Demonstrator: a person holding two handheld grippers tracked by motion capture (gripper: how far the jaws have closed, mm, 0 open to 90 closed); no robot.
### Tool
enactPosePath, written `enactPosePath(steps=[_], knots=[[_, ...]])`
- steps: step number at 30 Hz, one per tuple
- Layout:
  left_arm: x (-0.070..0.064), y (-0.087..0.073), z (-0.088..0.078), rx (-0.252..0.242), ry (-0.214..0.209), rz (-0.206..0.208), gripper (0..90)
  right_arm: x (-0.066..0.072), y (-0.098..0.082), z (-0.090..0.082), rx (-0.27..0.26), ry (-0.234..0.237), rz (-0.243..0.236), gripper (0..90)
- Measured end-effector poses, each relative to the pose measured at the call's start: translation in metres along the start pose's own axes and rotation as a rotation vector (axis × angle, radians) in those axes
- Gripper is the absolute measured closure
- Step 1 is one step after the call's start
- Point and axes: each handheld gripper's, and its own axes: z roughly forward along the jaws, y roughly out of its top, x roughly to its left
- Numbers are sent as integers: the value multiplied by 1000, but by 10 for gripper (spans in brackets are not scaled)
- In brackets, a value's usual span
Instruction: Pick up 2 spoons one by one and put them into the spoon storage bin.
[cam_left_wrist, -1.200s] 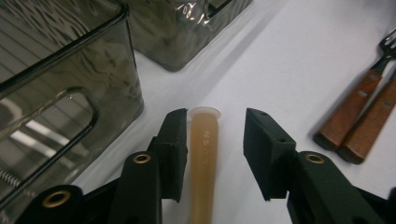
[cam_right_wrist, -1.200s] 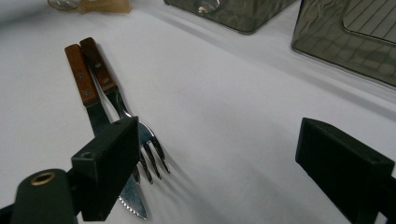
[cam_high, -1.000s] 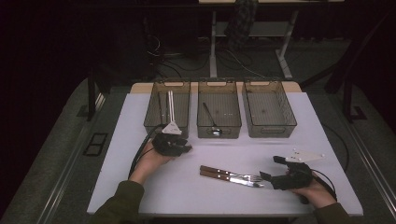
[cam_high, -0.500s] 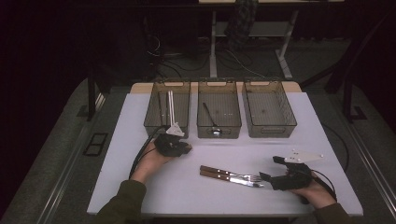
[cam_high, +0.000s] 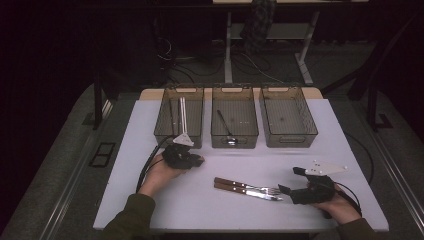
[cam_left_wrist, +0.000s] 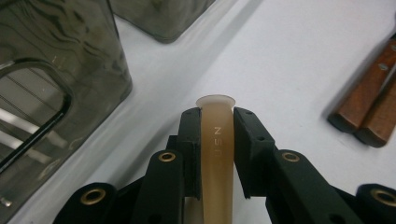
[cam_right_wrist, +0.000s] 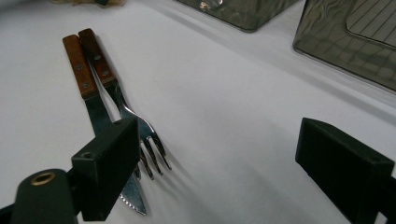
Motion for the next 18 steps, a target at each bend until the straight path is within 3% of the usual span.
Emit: enactPosePath(steps=[9,18], knots=[[-8,6,-8,-41,-9,-15,724,1,1,-1,-6,3,0,135],[-16,18,-20,-117,-12,-27,724,0,1,-1,-11,3,3,135]])
